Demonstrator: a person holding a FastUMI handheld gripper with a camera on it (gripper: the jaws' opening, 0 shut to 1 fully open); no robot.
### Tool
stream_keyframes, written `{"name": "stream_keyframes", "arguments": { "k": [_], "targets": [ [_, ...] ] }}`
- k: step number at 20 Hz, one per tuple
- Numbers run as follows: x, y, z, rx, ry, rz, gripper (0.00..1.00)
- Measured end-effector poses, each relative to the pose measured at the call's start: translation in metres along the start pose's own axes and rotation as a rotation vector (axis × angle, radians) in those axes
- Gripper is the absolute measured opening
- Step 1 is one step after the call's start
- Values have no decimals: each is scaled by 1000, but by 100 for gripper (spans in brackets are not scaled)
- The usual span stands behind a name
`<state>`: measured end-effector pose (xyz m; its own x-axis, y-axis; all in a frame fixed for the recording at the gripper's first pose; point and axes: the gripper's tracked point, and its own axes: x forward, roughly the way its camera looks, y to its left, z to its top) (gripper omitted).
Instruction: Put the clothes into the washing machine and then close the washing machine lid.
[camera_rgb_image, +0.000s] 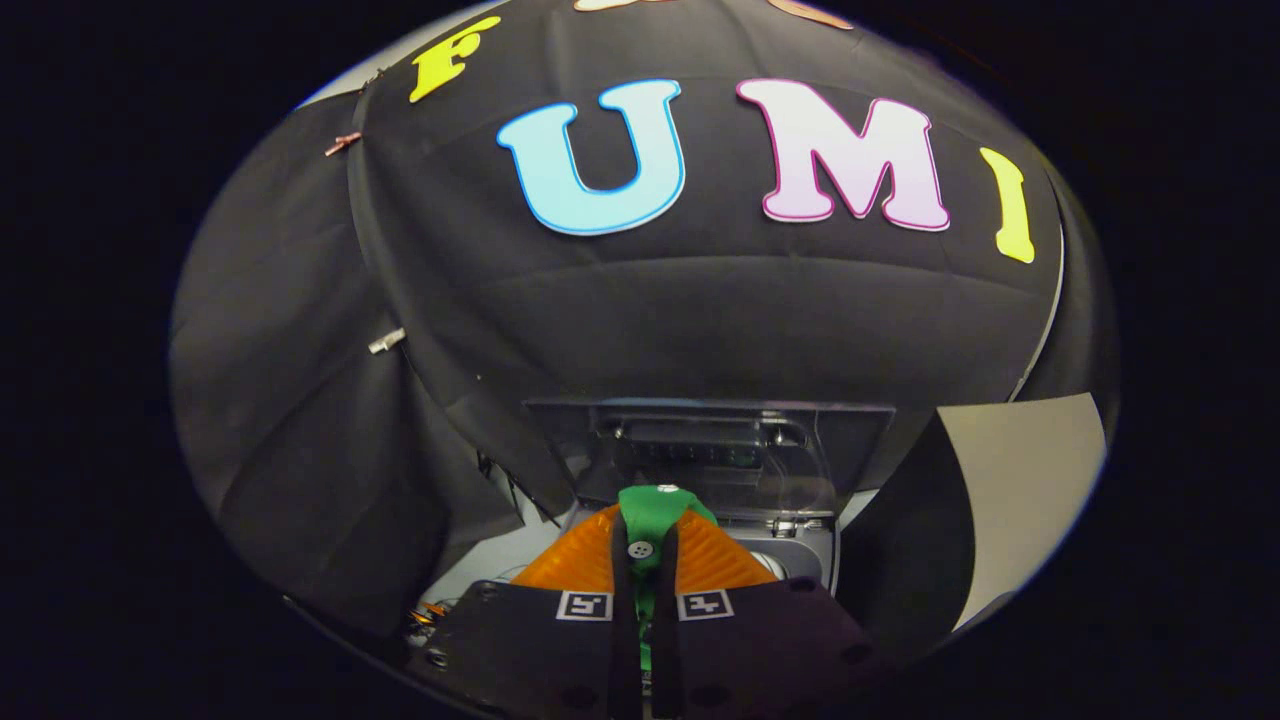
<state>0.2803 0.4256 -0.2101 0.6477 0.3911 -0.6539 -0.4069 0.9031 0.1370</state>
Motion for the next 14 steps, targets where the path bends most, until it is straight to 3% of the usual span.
{"name": "stream_keyframes", "arguments": {
  "k": [7,9,13,14],
  "targets": [
    [50,-33,-63,-37,86,-84,9],
    [60,-33,-74,-42,121,-66,12],
    [60,-40,-73,-70,110,-63,100],
    [57,-38,-71,-61,104,-58,98]
  ]
}}
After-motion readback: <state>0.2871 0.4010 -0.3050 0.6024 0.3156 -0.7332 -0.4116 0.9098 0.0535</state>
